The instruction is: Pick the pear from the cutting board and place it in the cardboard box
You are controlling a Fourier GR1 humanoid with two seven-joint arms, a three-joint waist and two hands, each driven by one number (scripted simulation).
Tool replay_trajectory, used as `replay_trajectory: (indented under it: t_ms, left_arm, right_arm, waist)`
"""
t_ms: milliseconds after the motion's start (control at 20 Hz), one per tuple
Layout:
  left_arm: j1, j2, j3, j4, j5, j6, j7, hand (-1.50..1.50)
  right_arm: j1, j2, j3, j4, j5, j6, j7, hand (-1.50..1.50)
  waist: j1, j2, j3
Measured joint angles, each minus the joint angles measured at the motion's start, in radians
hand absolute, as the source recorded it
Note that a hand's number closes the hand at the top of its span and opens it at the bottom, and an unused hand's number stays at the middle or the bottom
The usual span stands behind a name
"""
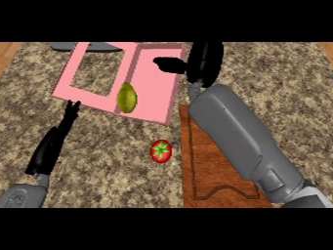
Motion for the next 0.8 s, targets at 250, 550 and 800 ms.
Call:
replay_trajectory:
  t_ms: [250, 550, 800]
  left_arm:
    - [0.018, -0.002, 0.017, -0.005, -0.002, -0.004, -0.008, 0.0]
    - [0.002, -0.018, 0.028, 0.001, -0.016, -0.015, 0.005, 0.0]
    - [0.003, -0.032, 0.041, 0.011, -0.031, -0.025, 0.001, 0.0]
  right_arm:
    - [0.111, -0.067, -0.051, -0.124, -0.025, -0.02, -0.092, -1.5]
    - [0.263, -0.134, -0.108, -0.253, -0.081, 0.004, -0.214, -1.5]
    - [0.373, -0.169, -0.138, -0.334, -0.1, 0.064, -0.277, -1.5]
  waist:
    - [-0.013, -0.004, 0.0]
    - [-0.014, -0.004, 0.0]
    - [-0.014, -0.004, 0.0]
